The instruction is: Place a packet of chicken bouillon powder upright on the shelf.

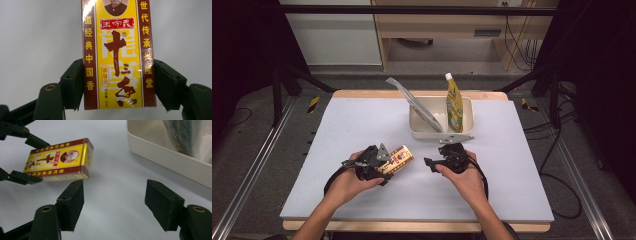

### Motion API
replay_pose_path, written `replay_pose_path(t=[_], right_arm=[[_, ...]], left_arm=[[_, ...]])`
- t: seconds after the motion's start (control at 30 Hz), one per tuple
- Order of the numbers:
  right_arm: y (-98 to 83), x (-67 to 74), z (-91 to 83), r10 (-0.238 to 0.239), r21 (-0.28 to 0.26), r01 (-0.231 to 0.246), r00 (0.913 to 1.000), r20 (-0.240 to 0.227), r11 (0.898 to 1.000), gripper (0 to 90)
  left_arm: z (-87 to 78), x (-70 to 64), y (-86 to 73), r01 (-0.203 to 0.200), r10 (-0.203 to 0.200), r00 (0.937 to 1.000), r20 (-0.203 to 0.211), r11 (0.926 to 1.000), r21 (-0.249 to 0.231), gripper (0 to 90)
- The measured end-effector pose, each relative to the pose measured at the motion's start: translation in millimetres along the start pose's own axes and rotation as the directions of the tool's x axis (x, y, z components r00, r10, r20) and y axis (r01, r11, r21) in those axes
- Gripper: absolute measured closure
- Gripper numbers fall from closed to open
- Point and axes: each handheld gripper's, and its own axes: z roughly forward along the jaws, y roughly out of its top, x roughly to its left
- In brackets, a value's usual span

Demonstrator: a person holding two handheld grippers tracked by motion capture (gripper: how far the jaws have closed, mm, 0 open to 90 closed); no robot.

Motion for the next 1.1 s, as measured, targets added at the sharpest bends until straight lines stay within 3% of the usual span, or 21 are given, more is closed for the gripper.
replay_pose_path(t=[0.27, 0.6, 0.67, 0.83, 1.1], right_arm=[[-0.3, 3.0, 0.9, 0.044, -0.032, -0.047, 0.9945, -0.095, 0.998, 33.5], [0.4, 2.9, 5.5, 0.068, -0.024, -0.072, 0.9886, -0.134, 0.997, 33.9], [0.6, 2.7, 5.9, 0.079, -0.022, -0.083, 0.9854, -0.151, 0.996, 33.9], [-0.1, 0.7, 6.6, 0.091, -0.020, -0.096, 0.9817, -0.168, 0.995, 34.0], [-1.1, -3.6, 7.4, 0.131, -0.006, -0.136, 0.9656, -0.224, 0.991, 34.3]], left_arm=[[4.3, -9.8, 4.8, -0.031, 0.031, 0.9995, -0.009, 0.9988, -0.039, 31.9], [5.7, -25.2, 12.2, -0.082, 0.080, 0.9964, -0.030, 0.9909, -0.107, 31.9], [4.1, -28.8, 14.0, -0.113, 0.108, 0.9932, -0.044, 0.9852, -0.129, 31.9], [1.8, -34.8, 17.0, -0.146, 0.138, 0.9887, -0.058, 0.9737, -0.175, 31.9], [2.1, -41.9, 19.4, -0.179, 0.170, 0.9836, -0.060, 0.9619, -0.207, 31.9]])
